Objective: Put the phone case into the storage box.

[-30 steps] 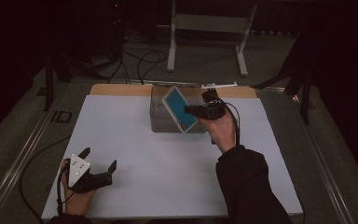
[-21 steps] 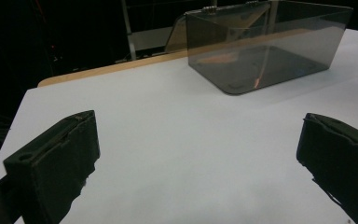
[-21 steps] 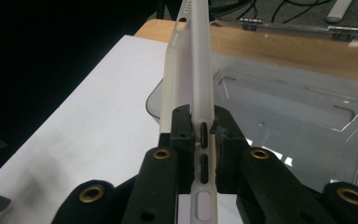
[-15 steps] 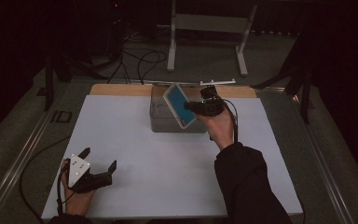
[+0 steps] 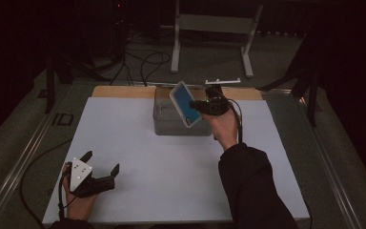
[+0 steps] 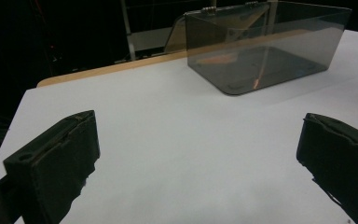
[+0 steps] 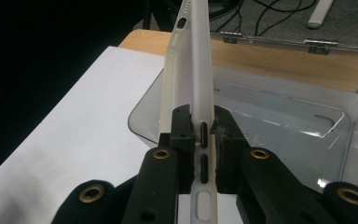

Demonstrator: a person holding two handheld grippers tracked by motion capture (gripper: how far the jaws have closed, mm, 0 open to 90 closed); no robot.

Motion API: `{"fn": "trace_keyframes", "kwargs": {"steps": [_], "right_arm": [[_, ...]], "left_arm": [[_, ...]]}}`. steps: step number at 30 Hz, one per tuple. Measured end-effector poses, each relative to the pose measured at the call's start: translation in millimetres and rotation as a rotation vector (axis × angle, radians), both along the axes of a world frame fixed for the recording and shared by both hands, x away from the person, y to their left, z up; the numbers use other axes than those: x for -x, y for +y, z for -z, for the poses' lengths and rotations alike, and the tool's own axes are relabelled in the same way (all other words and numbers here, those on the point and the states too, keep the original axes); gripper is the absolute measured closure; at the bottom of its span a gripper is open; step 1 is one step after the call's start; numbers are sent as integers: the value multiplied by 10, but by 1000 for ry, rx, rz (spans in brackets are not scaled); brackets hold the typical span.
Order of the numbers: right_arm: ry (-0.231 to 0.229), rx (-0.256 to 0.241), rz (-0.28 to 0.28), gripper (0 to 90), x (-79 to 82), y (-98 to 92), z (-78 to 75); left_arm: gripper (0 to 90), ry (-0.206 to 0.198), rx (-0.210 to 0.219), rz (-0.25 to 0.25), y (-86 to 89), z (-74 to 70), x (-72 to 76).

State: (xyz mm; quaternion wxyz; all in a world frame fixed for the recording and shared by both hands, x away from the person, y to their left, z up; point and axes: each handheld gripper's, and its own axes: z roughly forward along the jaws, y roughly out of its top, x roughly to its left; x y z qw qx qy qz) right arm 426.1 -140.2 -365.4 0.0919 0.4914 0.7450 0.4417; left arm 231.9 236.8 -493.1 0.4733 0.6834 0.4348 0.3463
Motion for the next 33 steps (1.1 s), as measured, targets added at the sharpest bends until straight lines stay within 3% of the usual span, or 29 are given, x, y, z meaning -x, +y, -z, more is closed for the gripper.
{"fn": "trace_keyframes", "kwargs": {"steps": [33], "right_arm": [[-7,35,97,818,-192,-33,67]], "left_arm": [[3,2,-1,4,-13,7,1]]}}
